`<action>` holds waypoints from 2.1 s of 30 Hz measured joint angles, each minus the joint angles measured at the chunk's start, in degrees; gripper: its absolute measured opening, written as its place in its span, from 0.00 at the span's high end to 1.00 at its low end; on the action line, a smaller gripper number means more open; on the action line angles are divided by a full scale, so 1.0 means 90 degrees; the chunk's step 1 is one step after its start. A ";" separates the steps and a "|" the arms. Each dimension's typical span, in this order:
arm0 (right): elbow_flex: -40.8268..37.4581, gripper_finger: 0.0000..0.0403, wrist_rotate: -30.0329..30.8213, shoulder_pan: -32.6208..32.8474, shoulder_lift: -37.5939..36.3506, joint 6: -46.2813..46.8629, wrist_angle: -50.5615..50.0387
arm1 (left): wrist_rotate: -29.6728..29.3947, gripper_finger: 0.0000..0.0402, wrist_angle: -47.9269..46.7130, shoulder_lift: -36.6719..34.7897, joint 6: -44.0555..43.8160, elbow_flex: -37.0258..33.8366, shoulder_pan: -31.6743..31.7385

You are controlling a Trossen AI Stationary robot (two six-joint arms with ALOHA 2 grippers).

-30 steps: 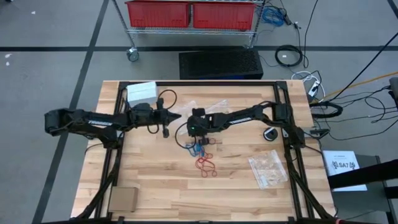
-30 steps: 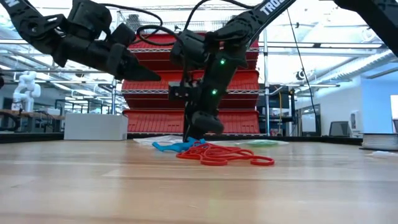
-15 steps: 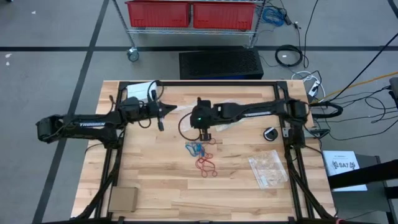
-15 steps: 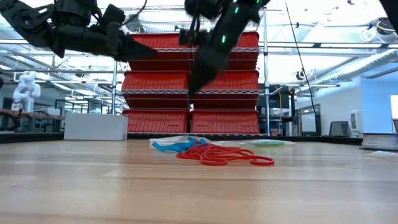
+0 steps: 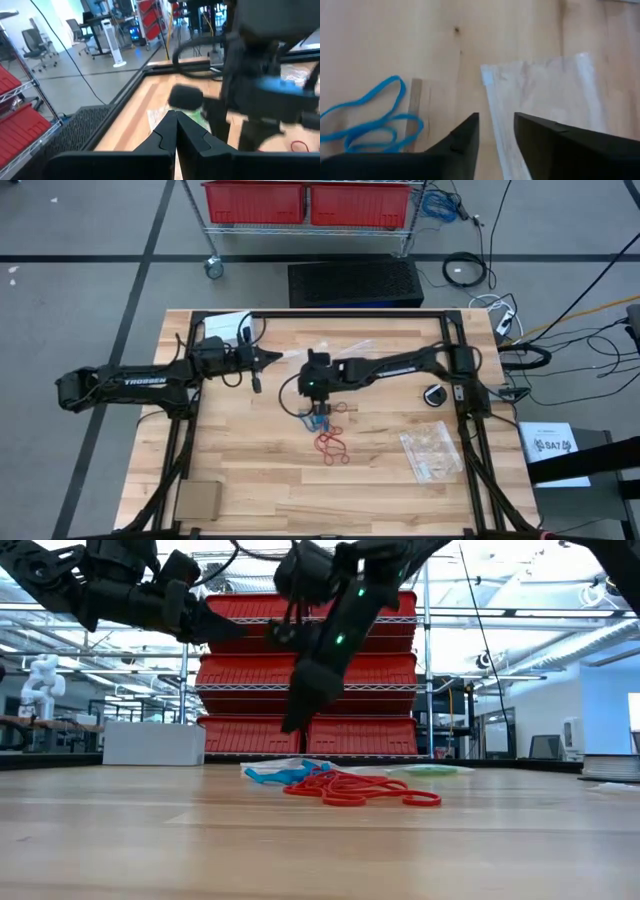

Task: Sort rubber bands
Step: Open the top left transparent zip lock bag

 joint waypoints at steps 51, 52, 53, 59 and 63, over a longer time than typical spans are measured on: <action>0.2438 1.00 0.0692 -0.0117 -0.0653 0.0022 -0.3143 | 0.0843 0.81 0.0093 0.0162 -0.0450 0.0002 -0.0077; 0.2431 1.00 0.0692 -0.0117 -0.0653 0.0019 -0.3135 | 0.0861 0.77 0.0185 0.0234 -0.0535 0.0002 -0.0125; 0.2431 1.00 0.0690 -0.0117 -0.0653 0.0019 -0.3100 | 0.0866 0.74 0.0334 0.0325 -0.0569 0.0007 -0.0167; 0.2431 1.00 0.0678 -0.0114 -0.0658 -0.0044 -0.3066 | 0.0596 0.59 0.0395 0.0904 -0.0525 0.0331 -0.0350; 0.2431 1.00 0.0670 -0.0114 -0.0658 -0.0076 -0.3011 | 0.0224 0.58 0.0378 0.1279 -0.0537 0.0505 -0.0352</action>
